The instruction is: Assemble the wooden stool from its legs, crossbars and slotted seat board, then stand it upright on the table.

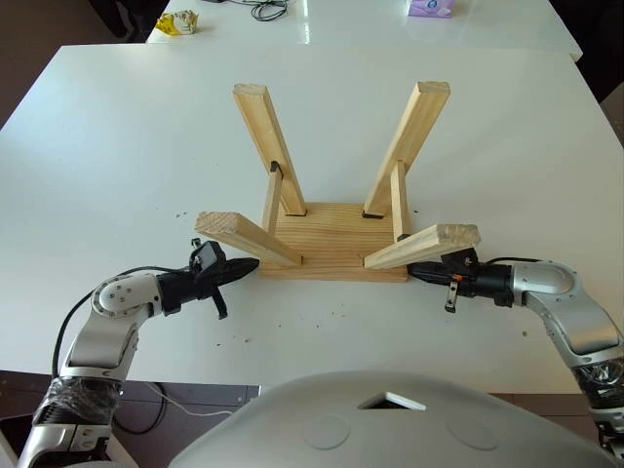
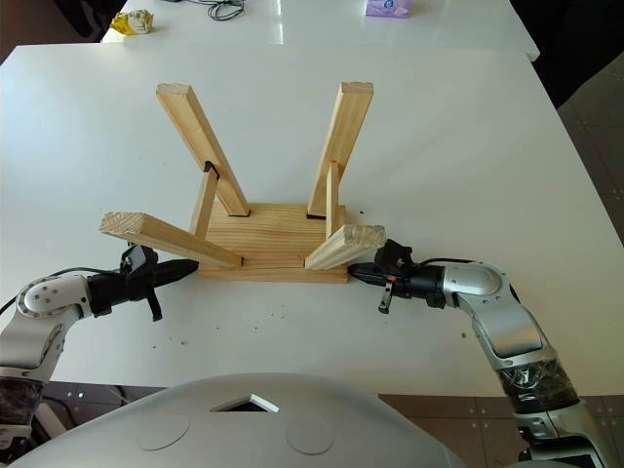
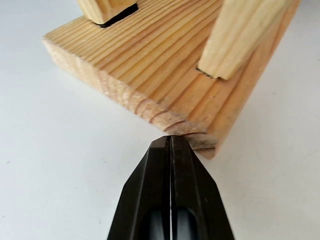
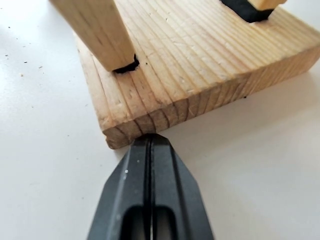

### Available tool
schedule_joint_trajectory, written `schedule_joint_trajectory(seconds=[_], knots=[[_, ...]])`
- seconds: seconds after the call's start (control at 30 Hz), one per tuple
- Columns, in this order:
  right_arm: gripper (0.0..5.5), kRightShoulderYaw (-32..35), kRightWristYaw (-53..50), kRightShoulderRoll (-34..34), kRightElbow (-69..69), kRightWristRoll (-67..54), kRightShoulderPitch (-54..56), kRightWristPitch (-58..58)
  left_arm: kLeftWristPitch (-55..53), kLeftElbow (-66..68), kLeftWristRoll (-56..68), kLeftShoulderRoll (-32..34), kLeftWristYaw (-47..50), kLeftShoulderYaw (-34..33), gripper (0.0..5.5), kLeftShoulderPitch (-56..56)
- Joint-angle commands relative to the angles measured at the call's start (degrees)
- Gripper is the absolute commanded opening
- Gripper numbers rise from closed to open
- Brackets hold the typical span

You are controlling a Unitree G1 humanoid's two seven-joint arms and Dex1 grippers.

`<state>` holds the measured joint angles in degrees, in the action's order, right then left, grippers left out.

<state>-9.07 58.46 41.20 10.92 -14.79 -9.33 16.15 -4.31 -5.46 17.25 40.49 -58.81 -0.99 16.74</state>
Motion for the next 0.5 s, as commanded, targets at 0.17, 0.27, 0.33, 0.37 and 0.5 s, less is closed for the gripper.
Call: schedule_joint_trajectory(seconds=[0.17, 0.27, 0.33, 0.37, 0.5], knots=[[0.0, -1.95, 0.55, -0.45, -0.42, 1.09, 1.18, -0.23, -1.36, -1.24, -0.23, 0.09, -1.96, 3.14, 0.01, -0.27], [0.0, -2.55, 0.66, -1.08, -0.91, 1.31, 2.39, -0.2, -1.61, -0.57, -0.67, -0.15, -1.24, 3.29, 0.01, -1.25], [0.0, -2.31, 0.77, -1.1, -1.54, 1.49, 2.5, -0.65, -1.51, 0.29, -0.33, 0.79, -1.5, 1.99, 0.01, -1.32], [0.0, -2.26, 0.77, -1.1, -1.87, 1.65, 2.42, -0.95, -1.23, 0.7, -0.32, 1.35, -1.83, 1.52, 0.01, -1.12], [0.0, -2.12, 0.51, -1.14, -2.3, 1.9, 1.71, -1.64, -0.78, 1.71, -0.17, 2.67, -2.68, 0.15, 0.01, -0.88]])
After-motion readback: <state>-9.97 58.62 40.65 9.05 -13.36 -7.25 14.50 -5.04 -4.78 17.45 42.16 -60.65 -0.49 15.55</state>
